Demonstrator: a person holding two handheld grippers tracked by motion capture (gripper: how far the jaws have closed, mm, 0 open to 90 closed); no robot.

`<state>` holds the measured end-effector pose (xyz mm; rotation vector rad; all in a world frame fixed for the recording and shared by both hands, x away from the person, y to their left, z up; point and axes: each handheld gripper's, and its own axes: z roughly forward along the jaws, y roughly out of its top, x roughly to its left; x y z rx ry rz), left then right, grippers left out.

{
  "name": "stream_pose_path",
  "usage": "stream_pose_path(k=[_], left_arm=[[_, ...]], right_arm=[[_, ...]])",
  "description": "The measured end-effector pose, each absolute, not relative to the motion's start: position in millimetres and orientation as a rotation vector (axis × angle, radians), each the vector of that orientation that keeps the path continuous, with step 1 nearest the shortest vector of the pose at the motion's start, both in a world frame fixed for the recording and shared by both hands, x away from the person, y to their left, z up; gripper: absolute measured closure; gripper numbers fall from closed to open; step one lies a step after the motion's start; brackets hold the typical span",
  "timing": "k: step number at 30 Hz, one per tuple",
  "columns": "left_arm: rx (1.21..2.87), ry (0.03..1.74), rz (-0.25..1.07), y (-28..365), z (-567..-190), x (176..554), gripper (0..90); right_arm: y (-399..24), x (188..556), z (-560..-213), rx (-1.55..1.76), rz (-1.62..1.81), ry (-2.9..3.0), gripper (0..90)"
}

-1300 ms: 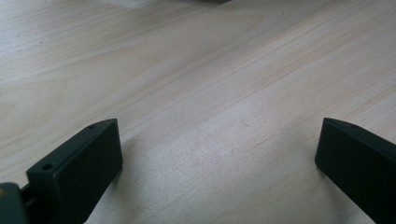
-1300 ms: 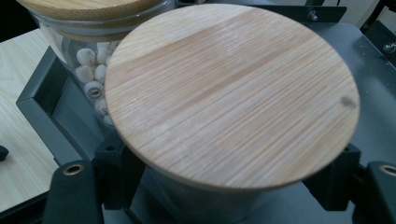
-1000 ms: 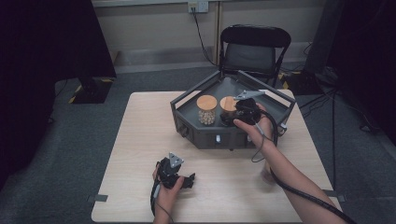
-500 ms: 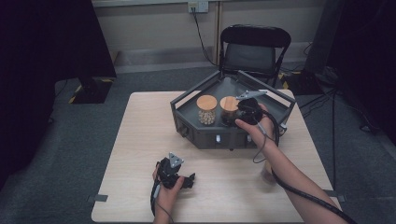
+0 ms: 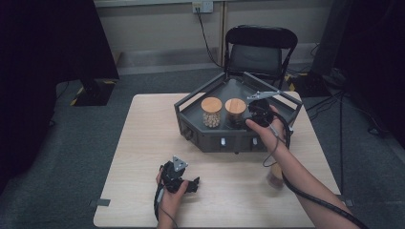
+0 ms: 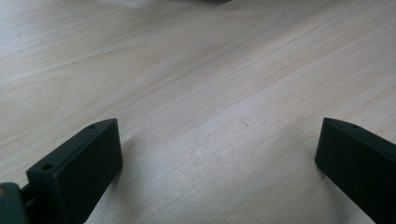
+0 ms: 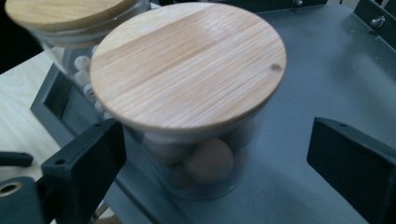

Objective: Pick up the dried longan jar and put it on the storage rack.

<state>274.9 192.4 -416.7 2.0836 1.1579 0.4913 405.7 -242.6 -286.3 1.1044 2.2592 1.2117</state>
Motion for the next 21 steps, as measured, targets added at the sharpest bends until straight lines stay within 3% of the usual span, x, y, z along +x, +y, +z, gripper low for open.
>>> stream_pose_path(k=[21], left_arm=[[2.083, 1.158, 0.491, 192.4, -416.7, 274.8, 0.2]], right_arm=[[-256.3, 383.4, -282.7, 1.047, 1.202, 2.251, 2.5]])
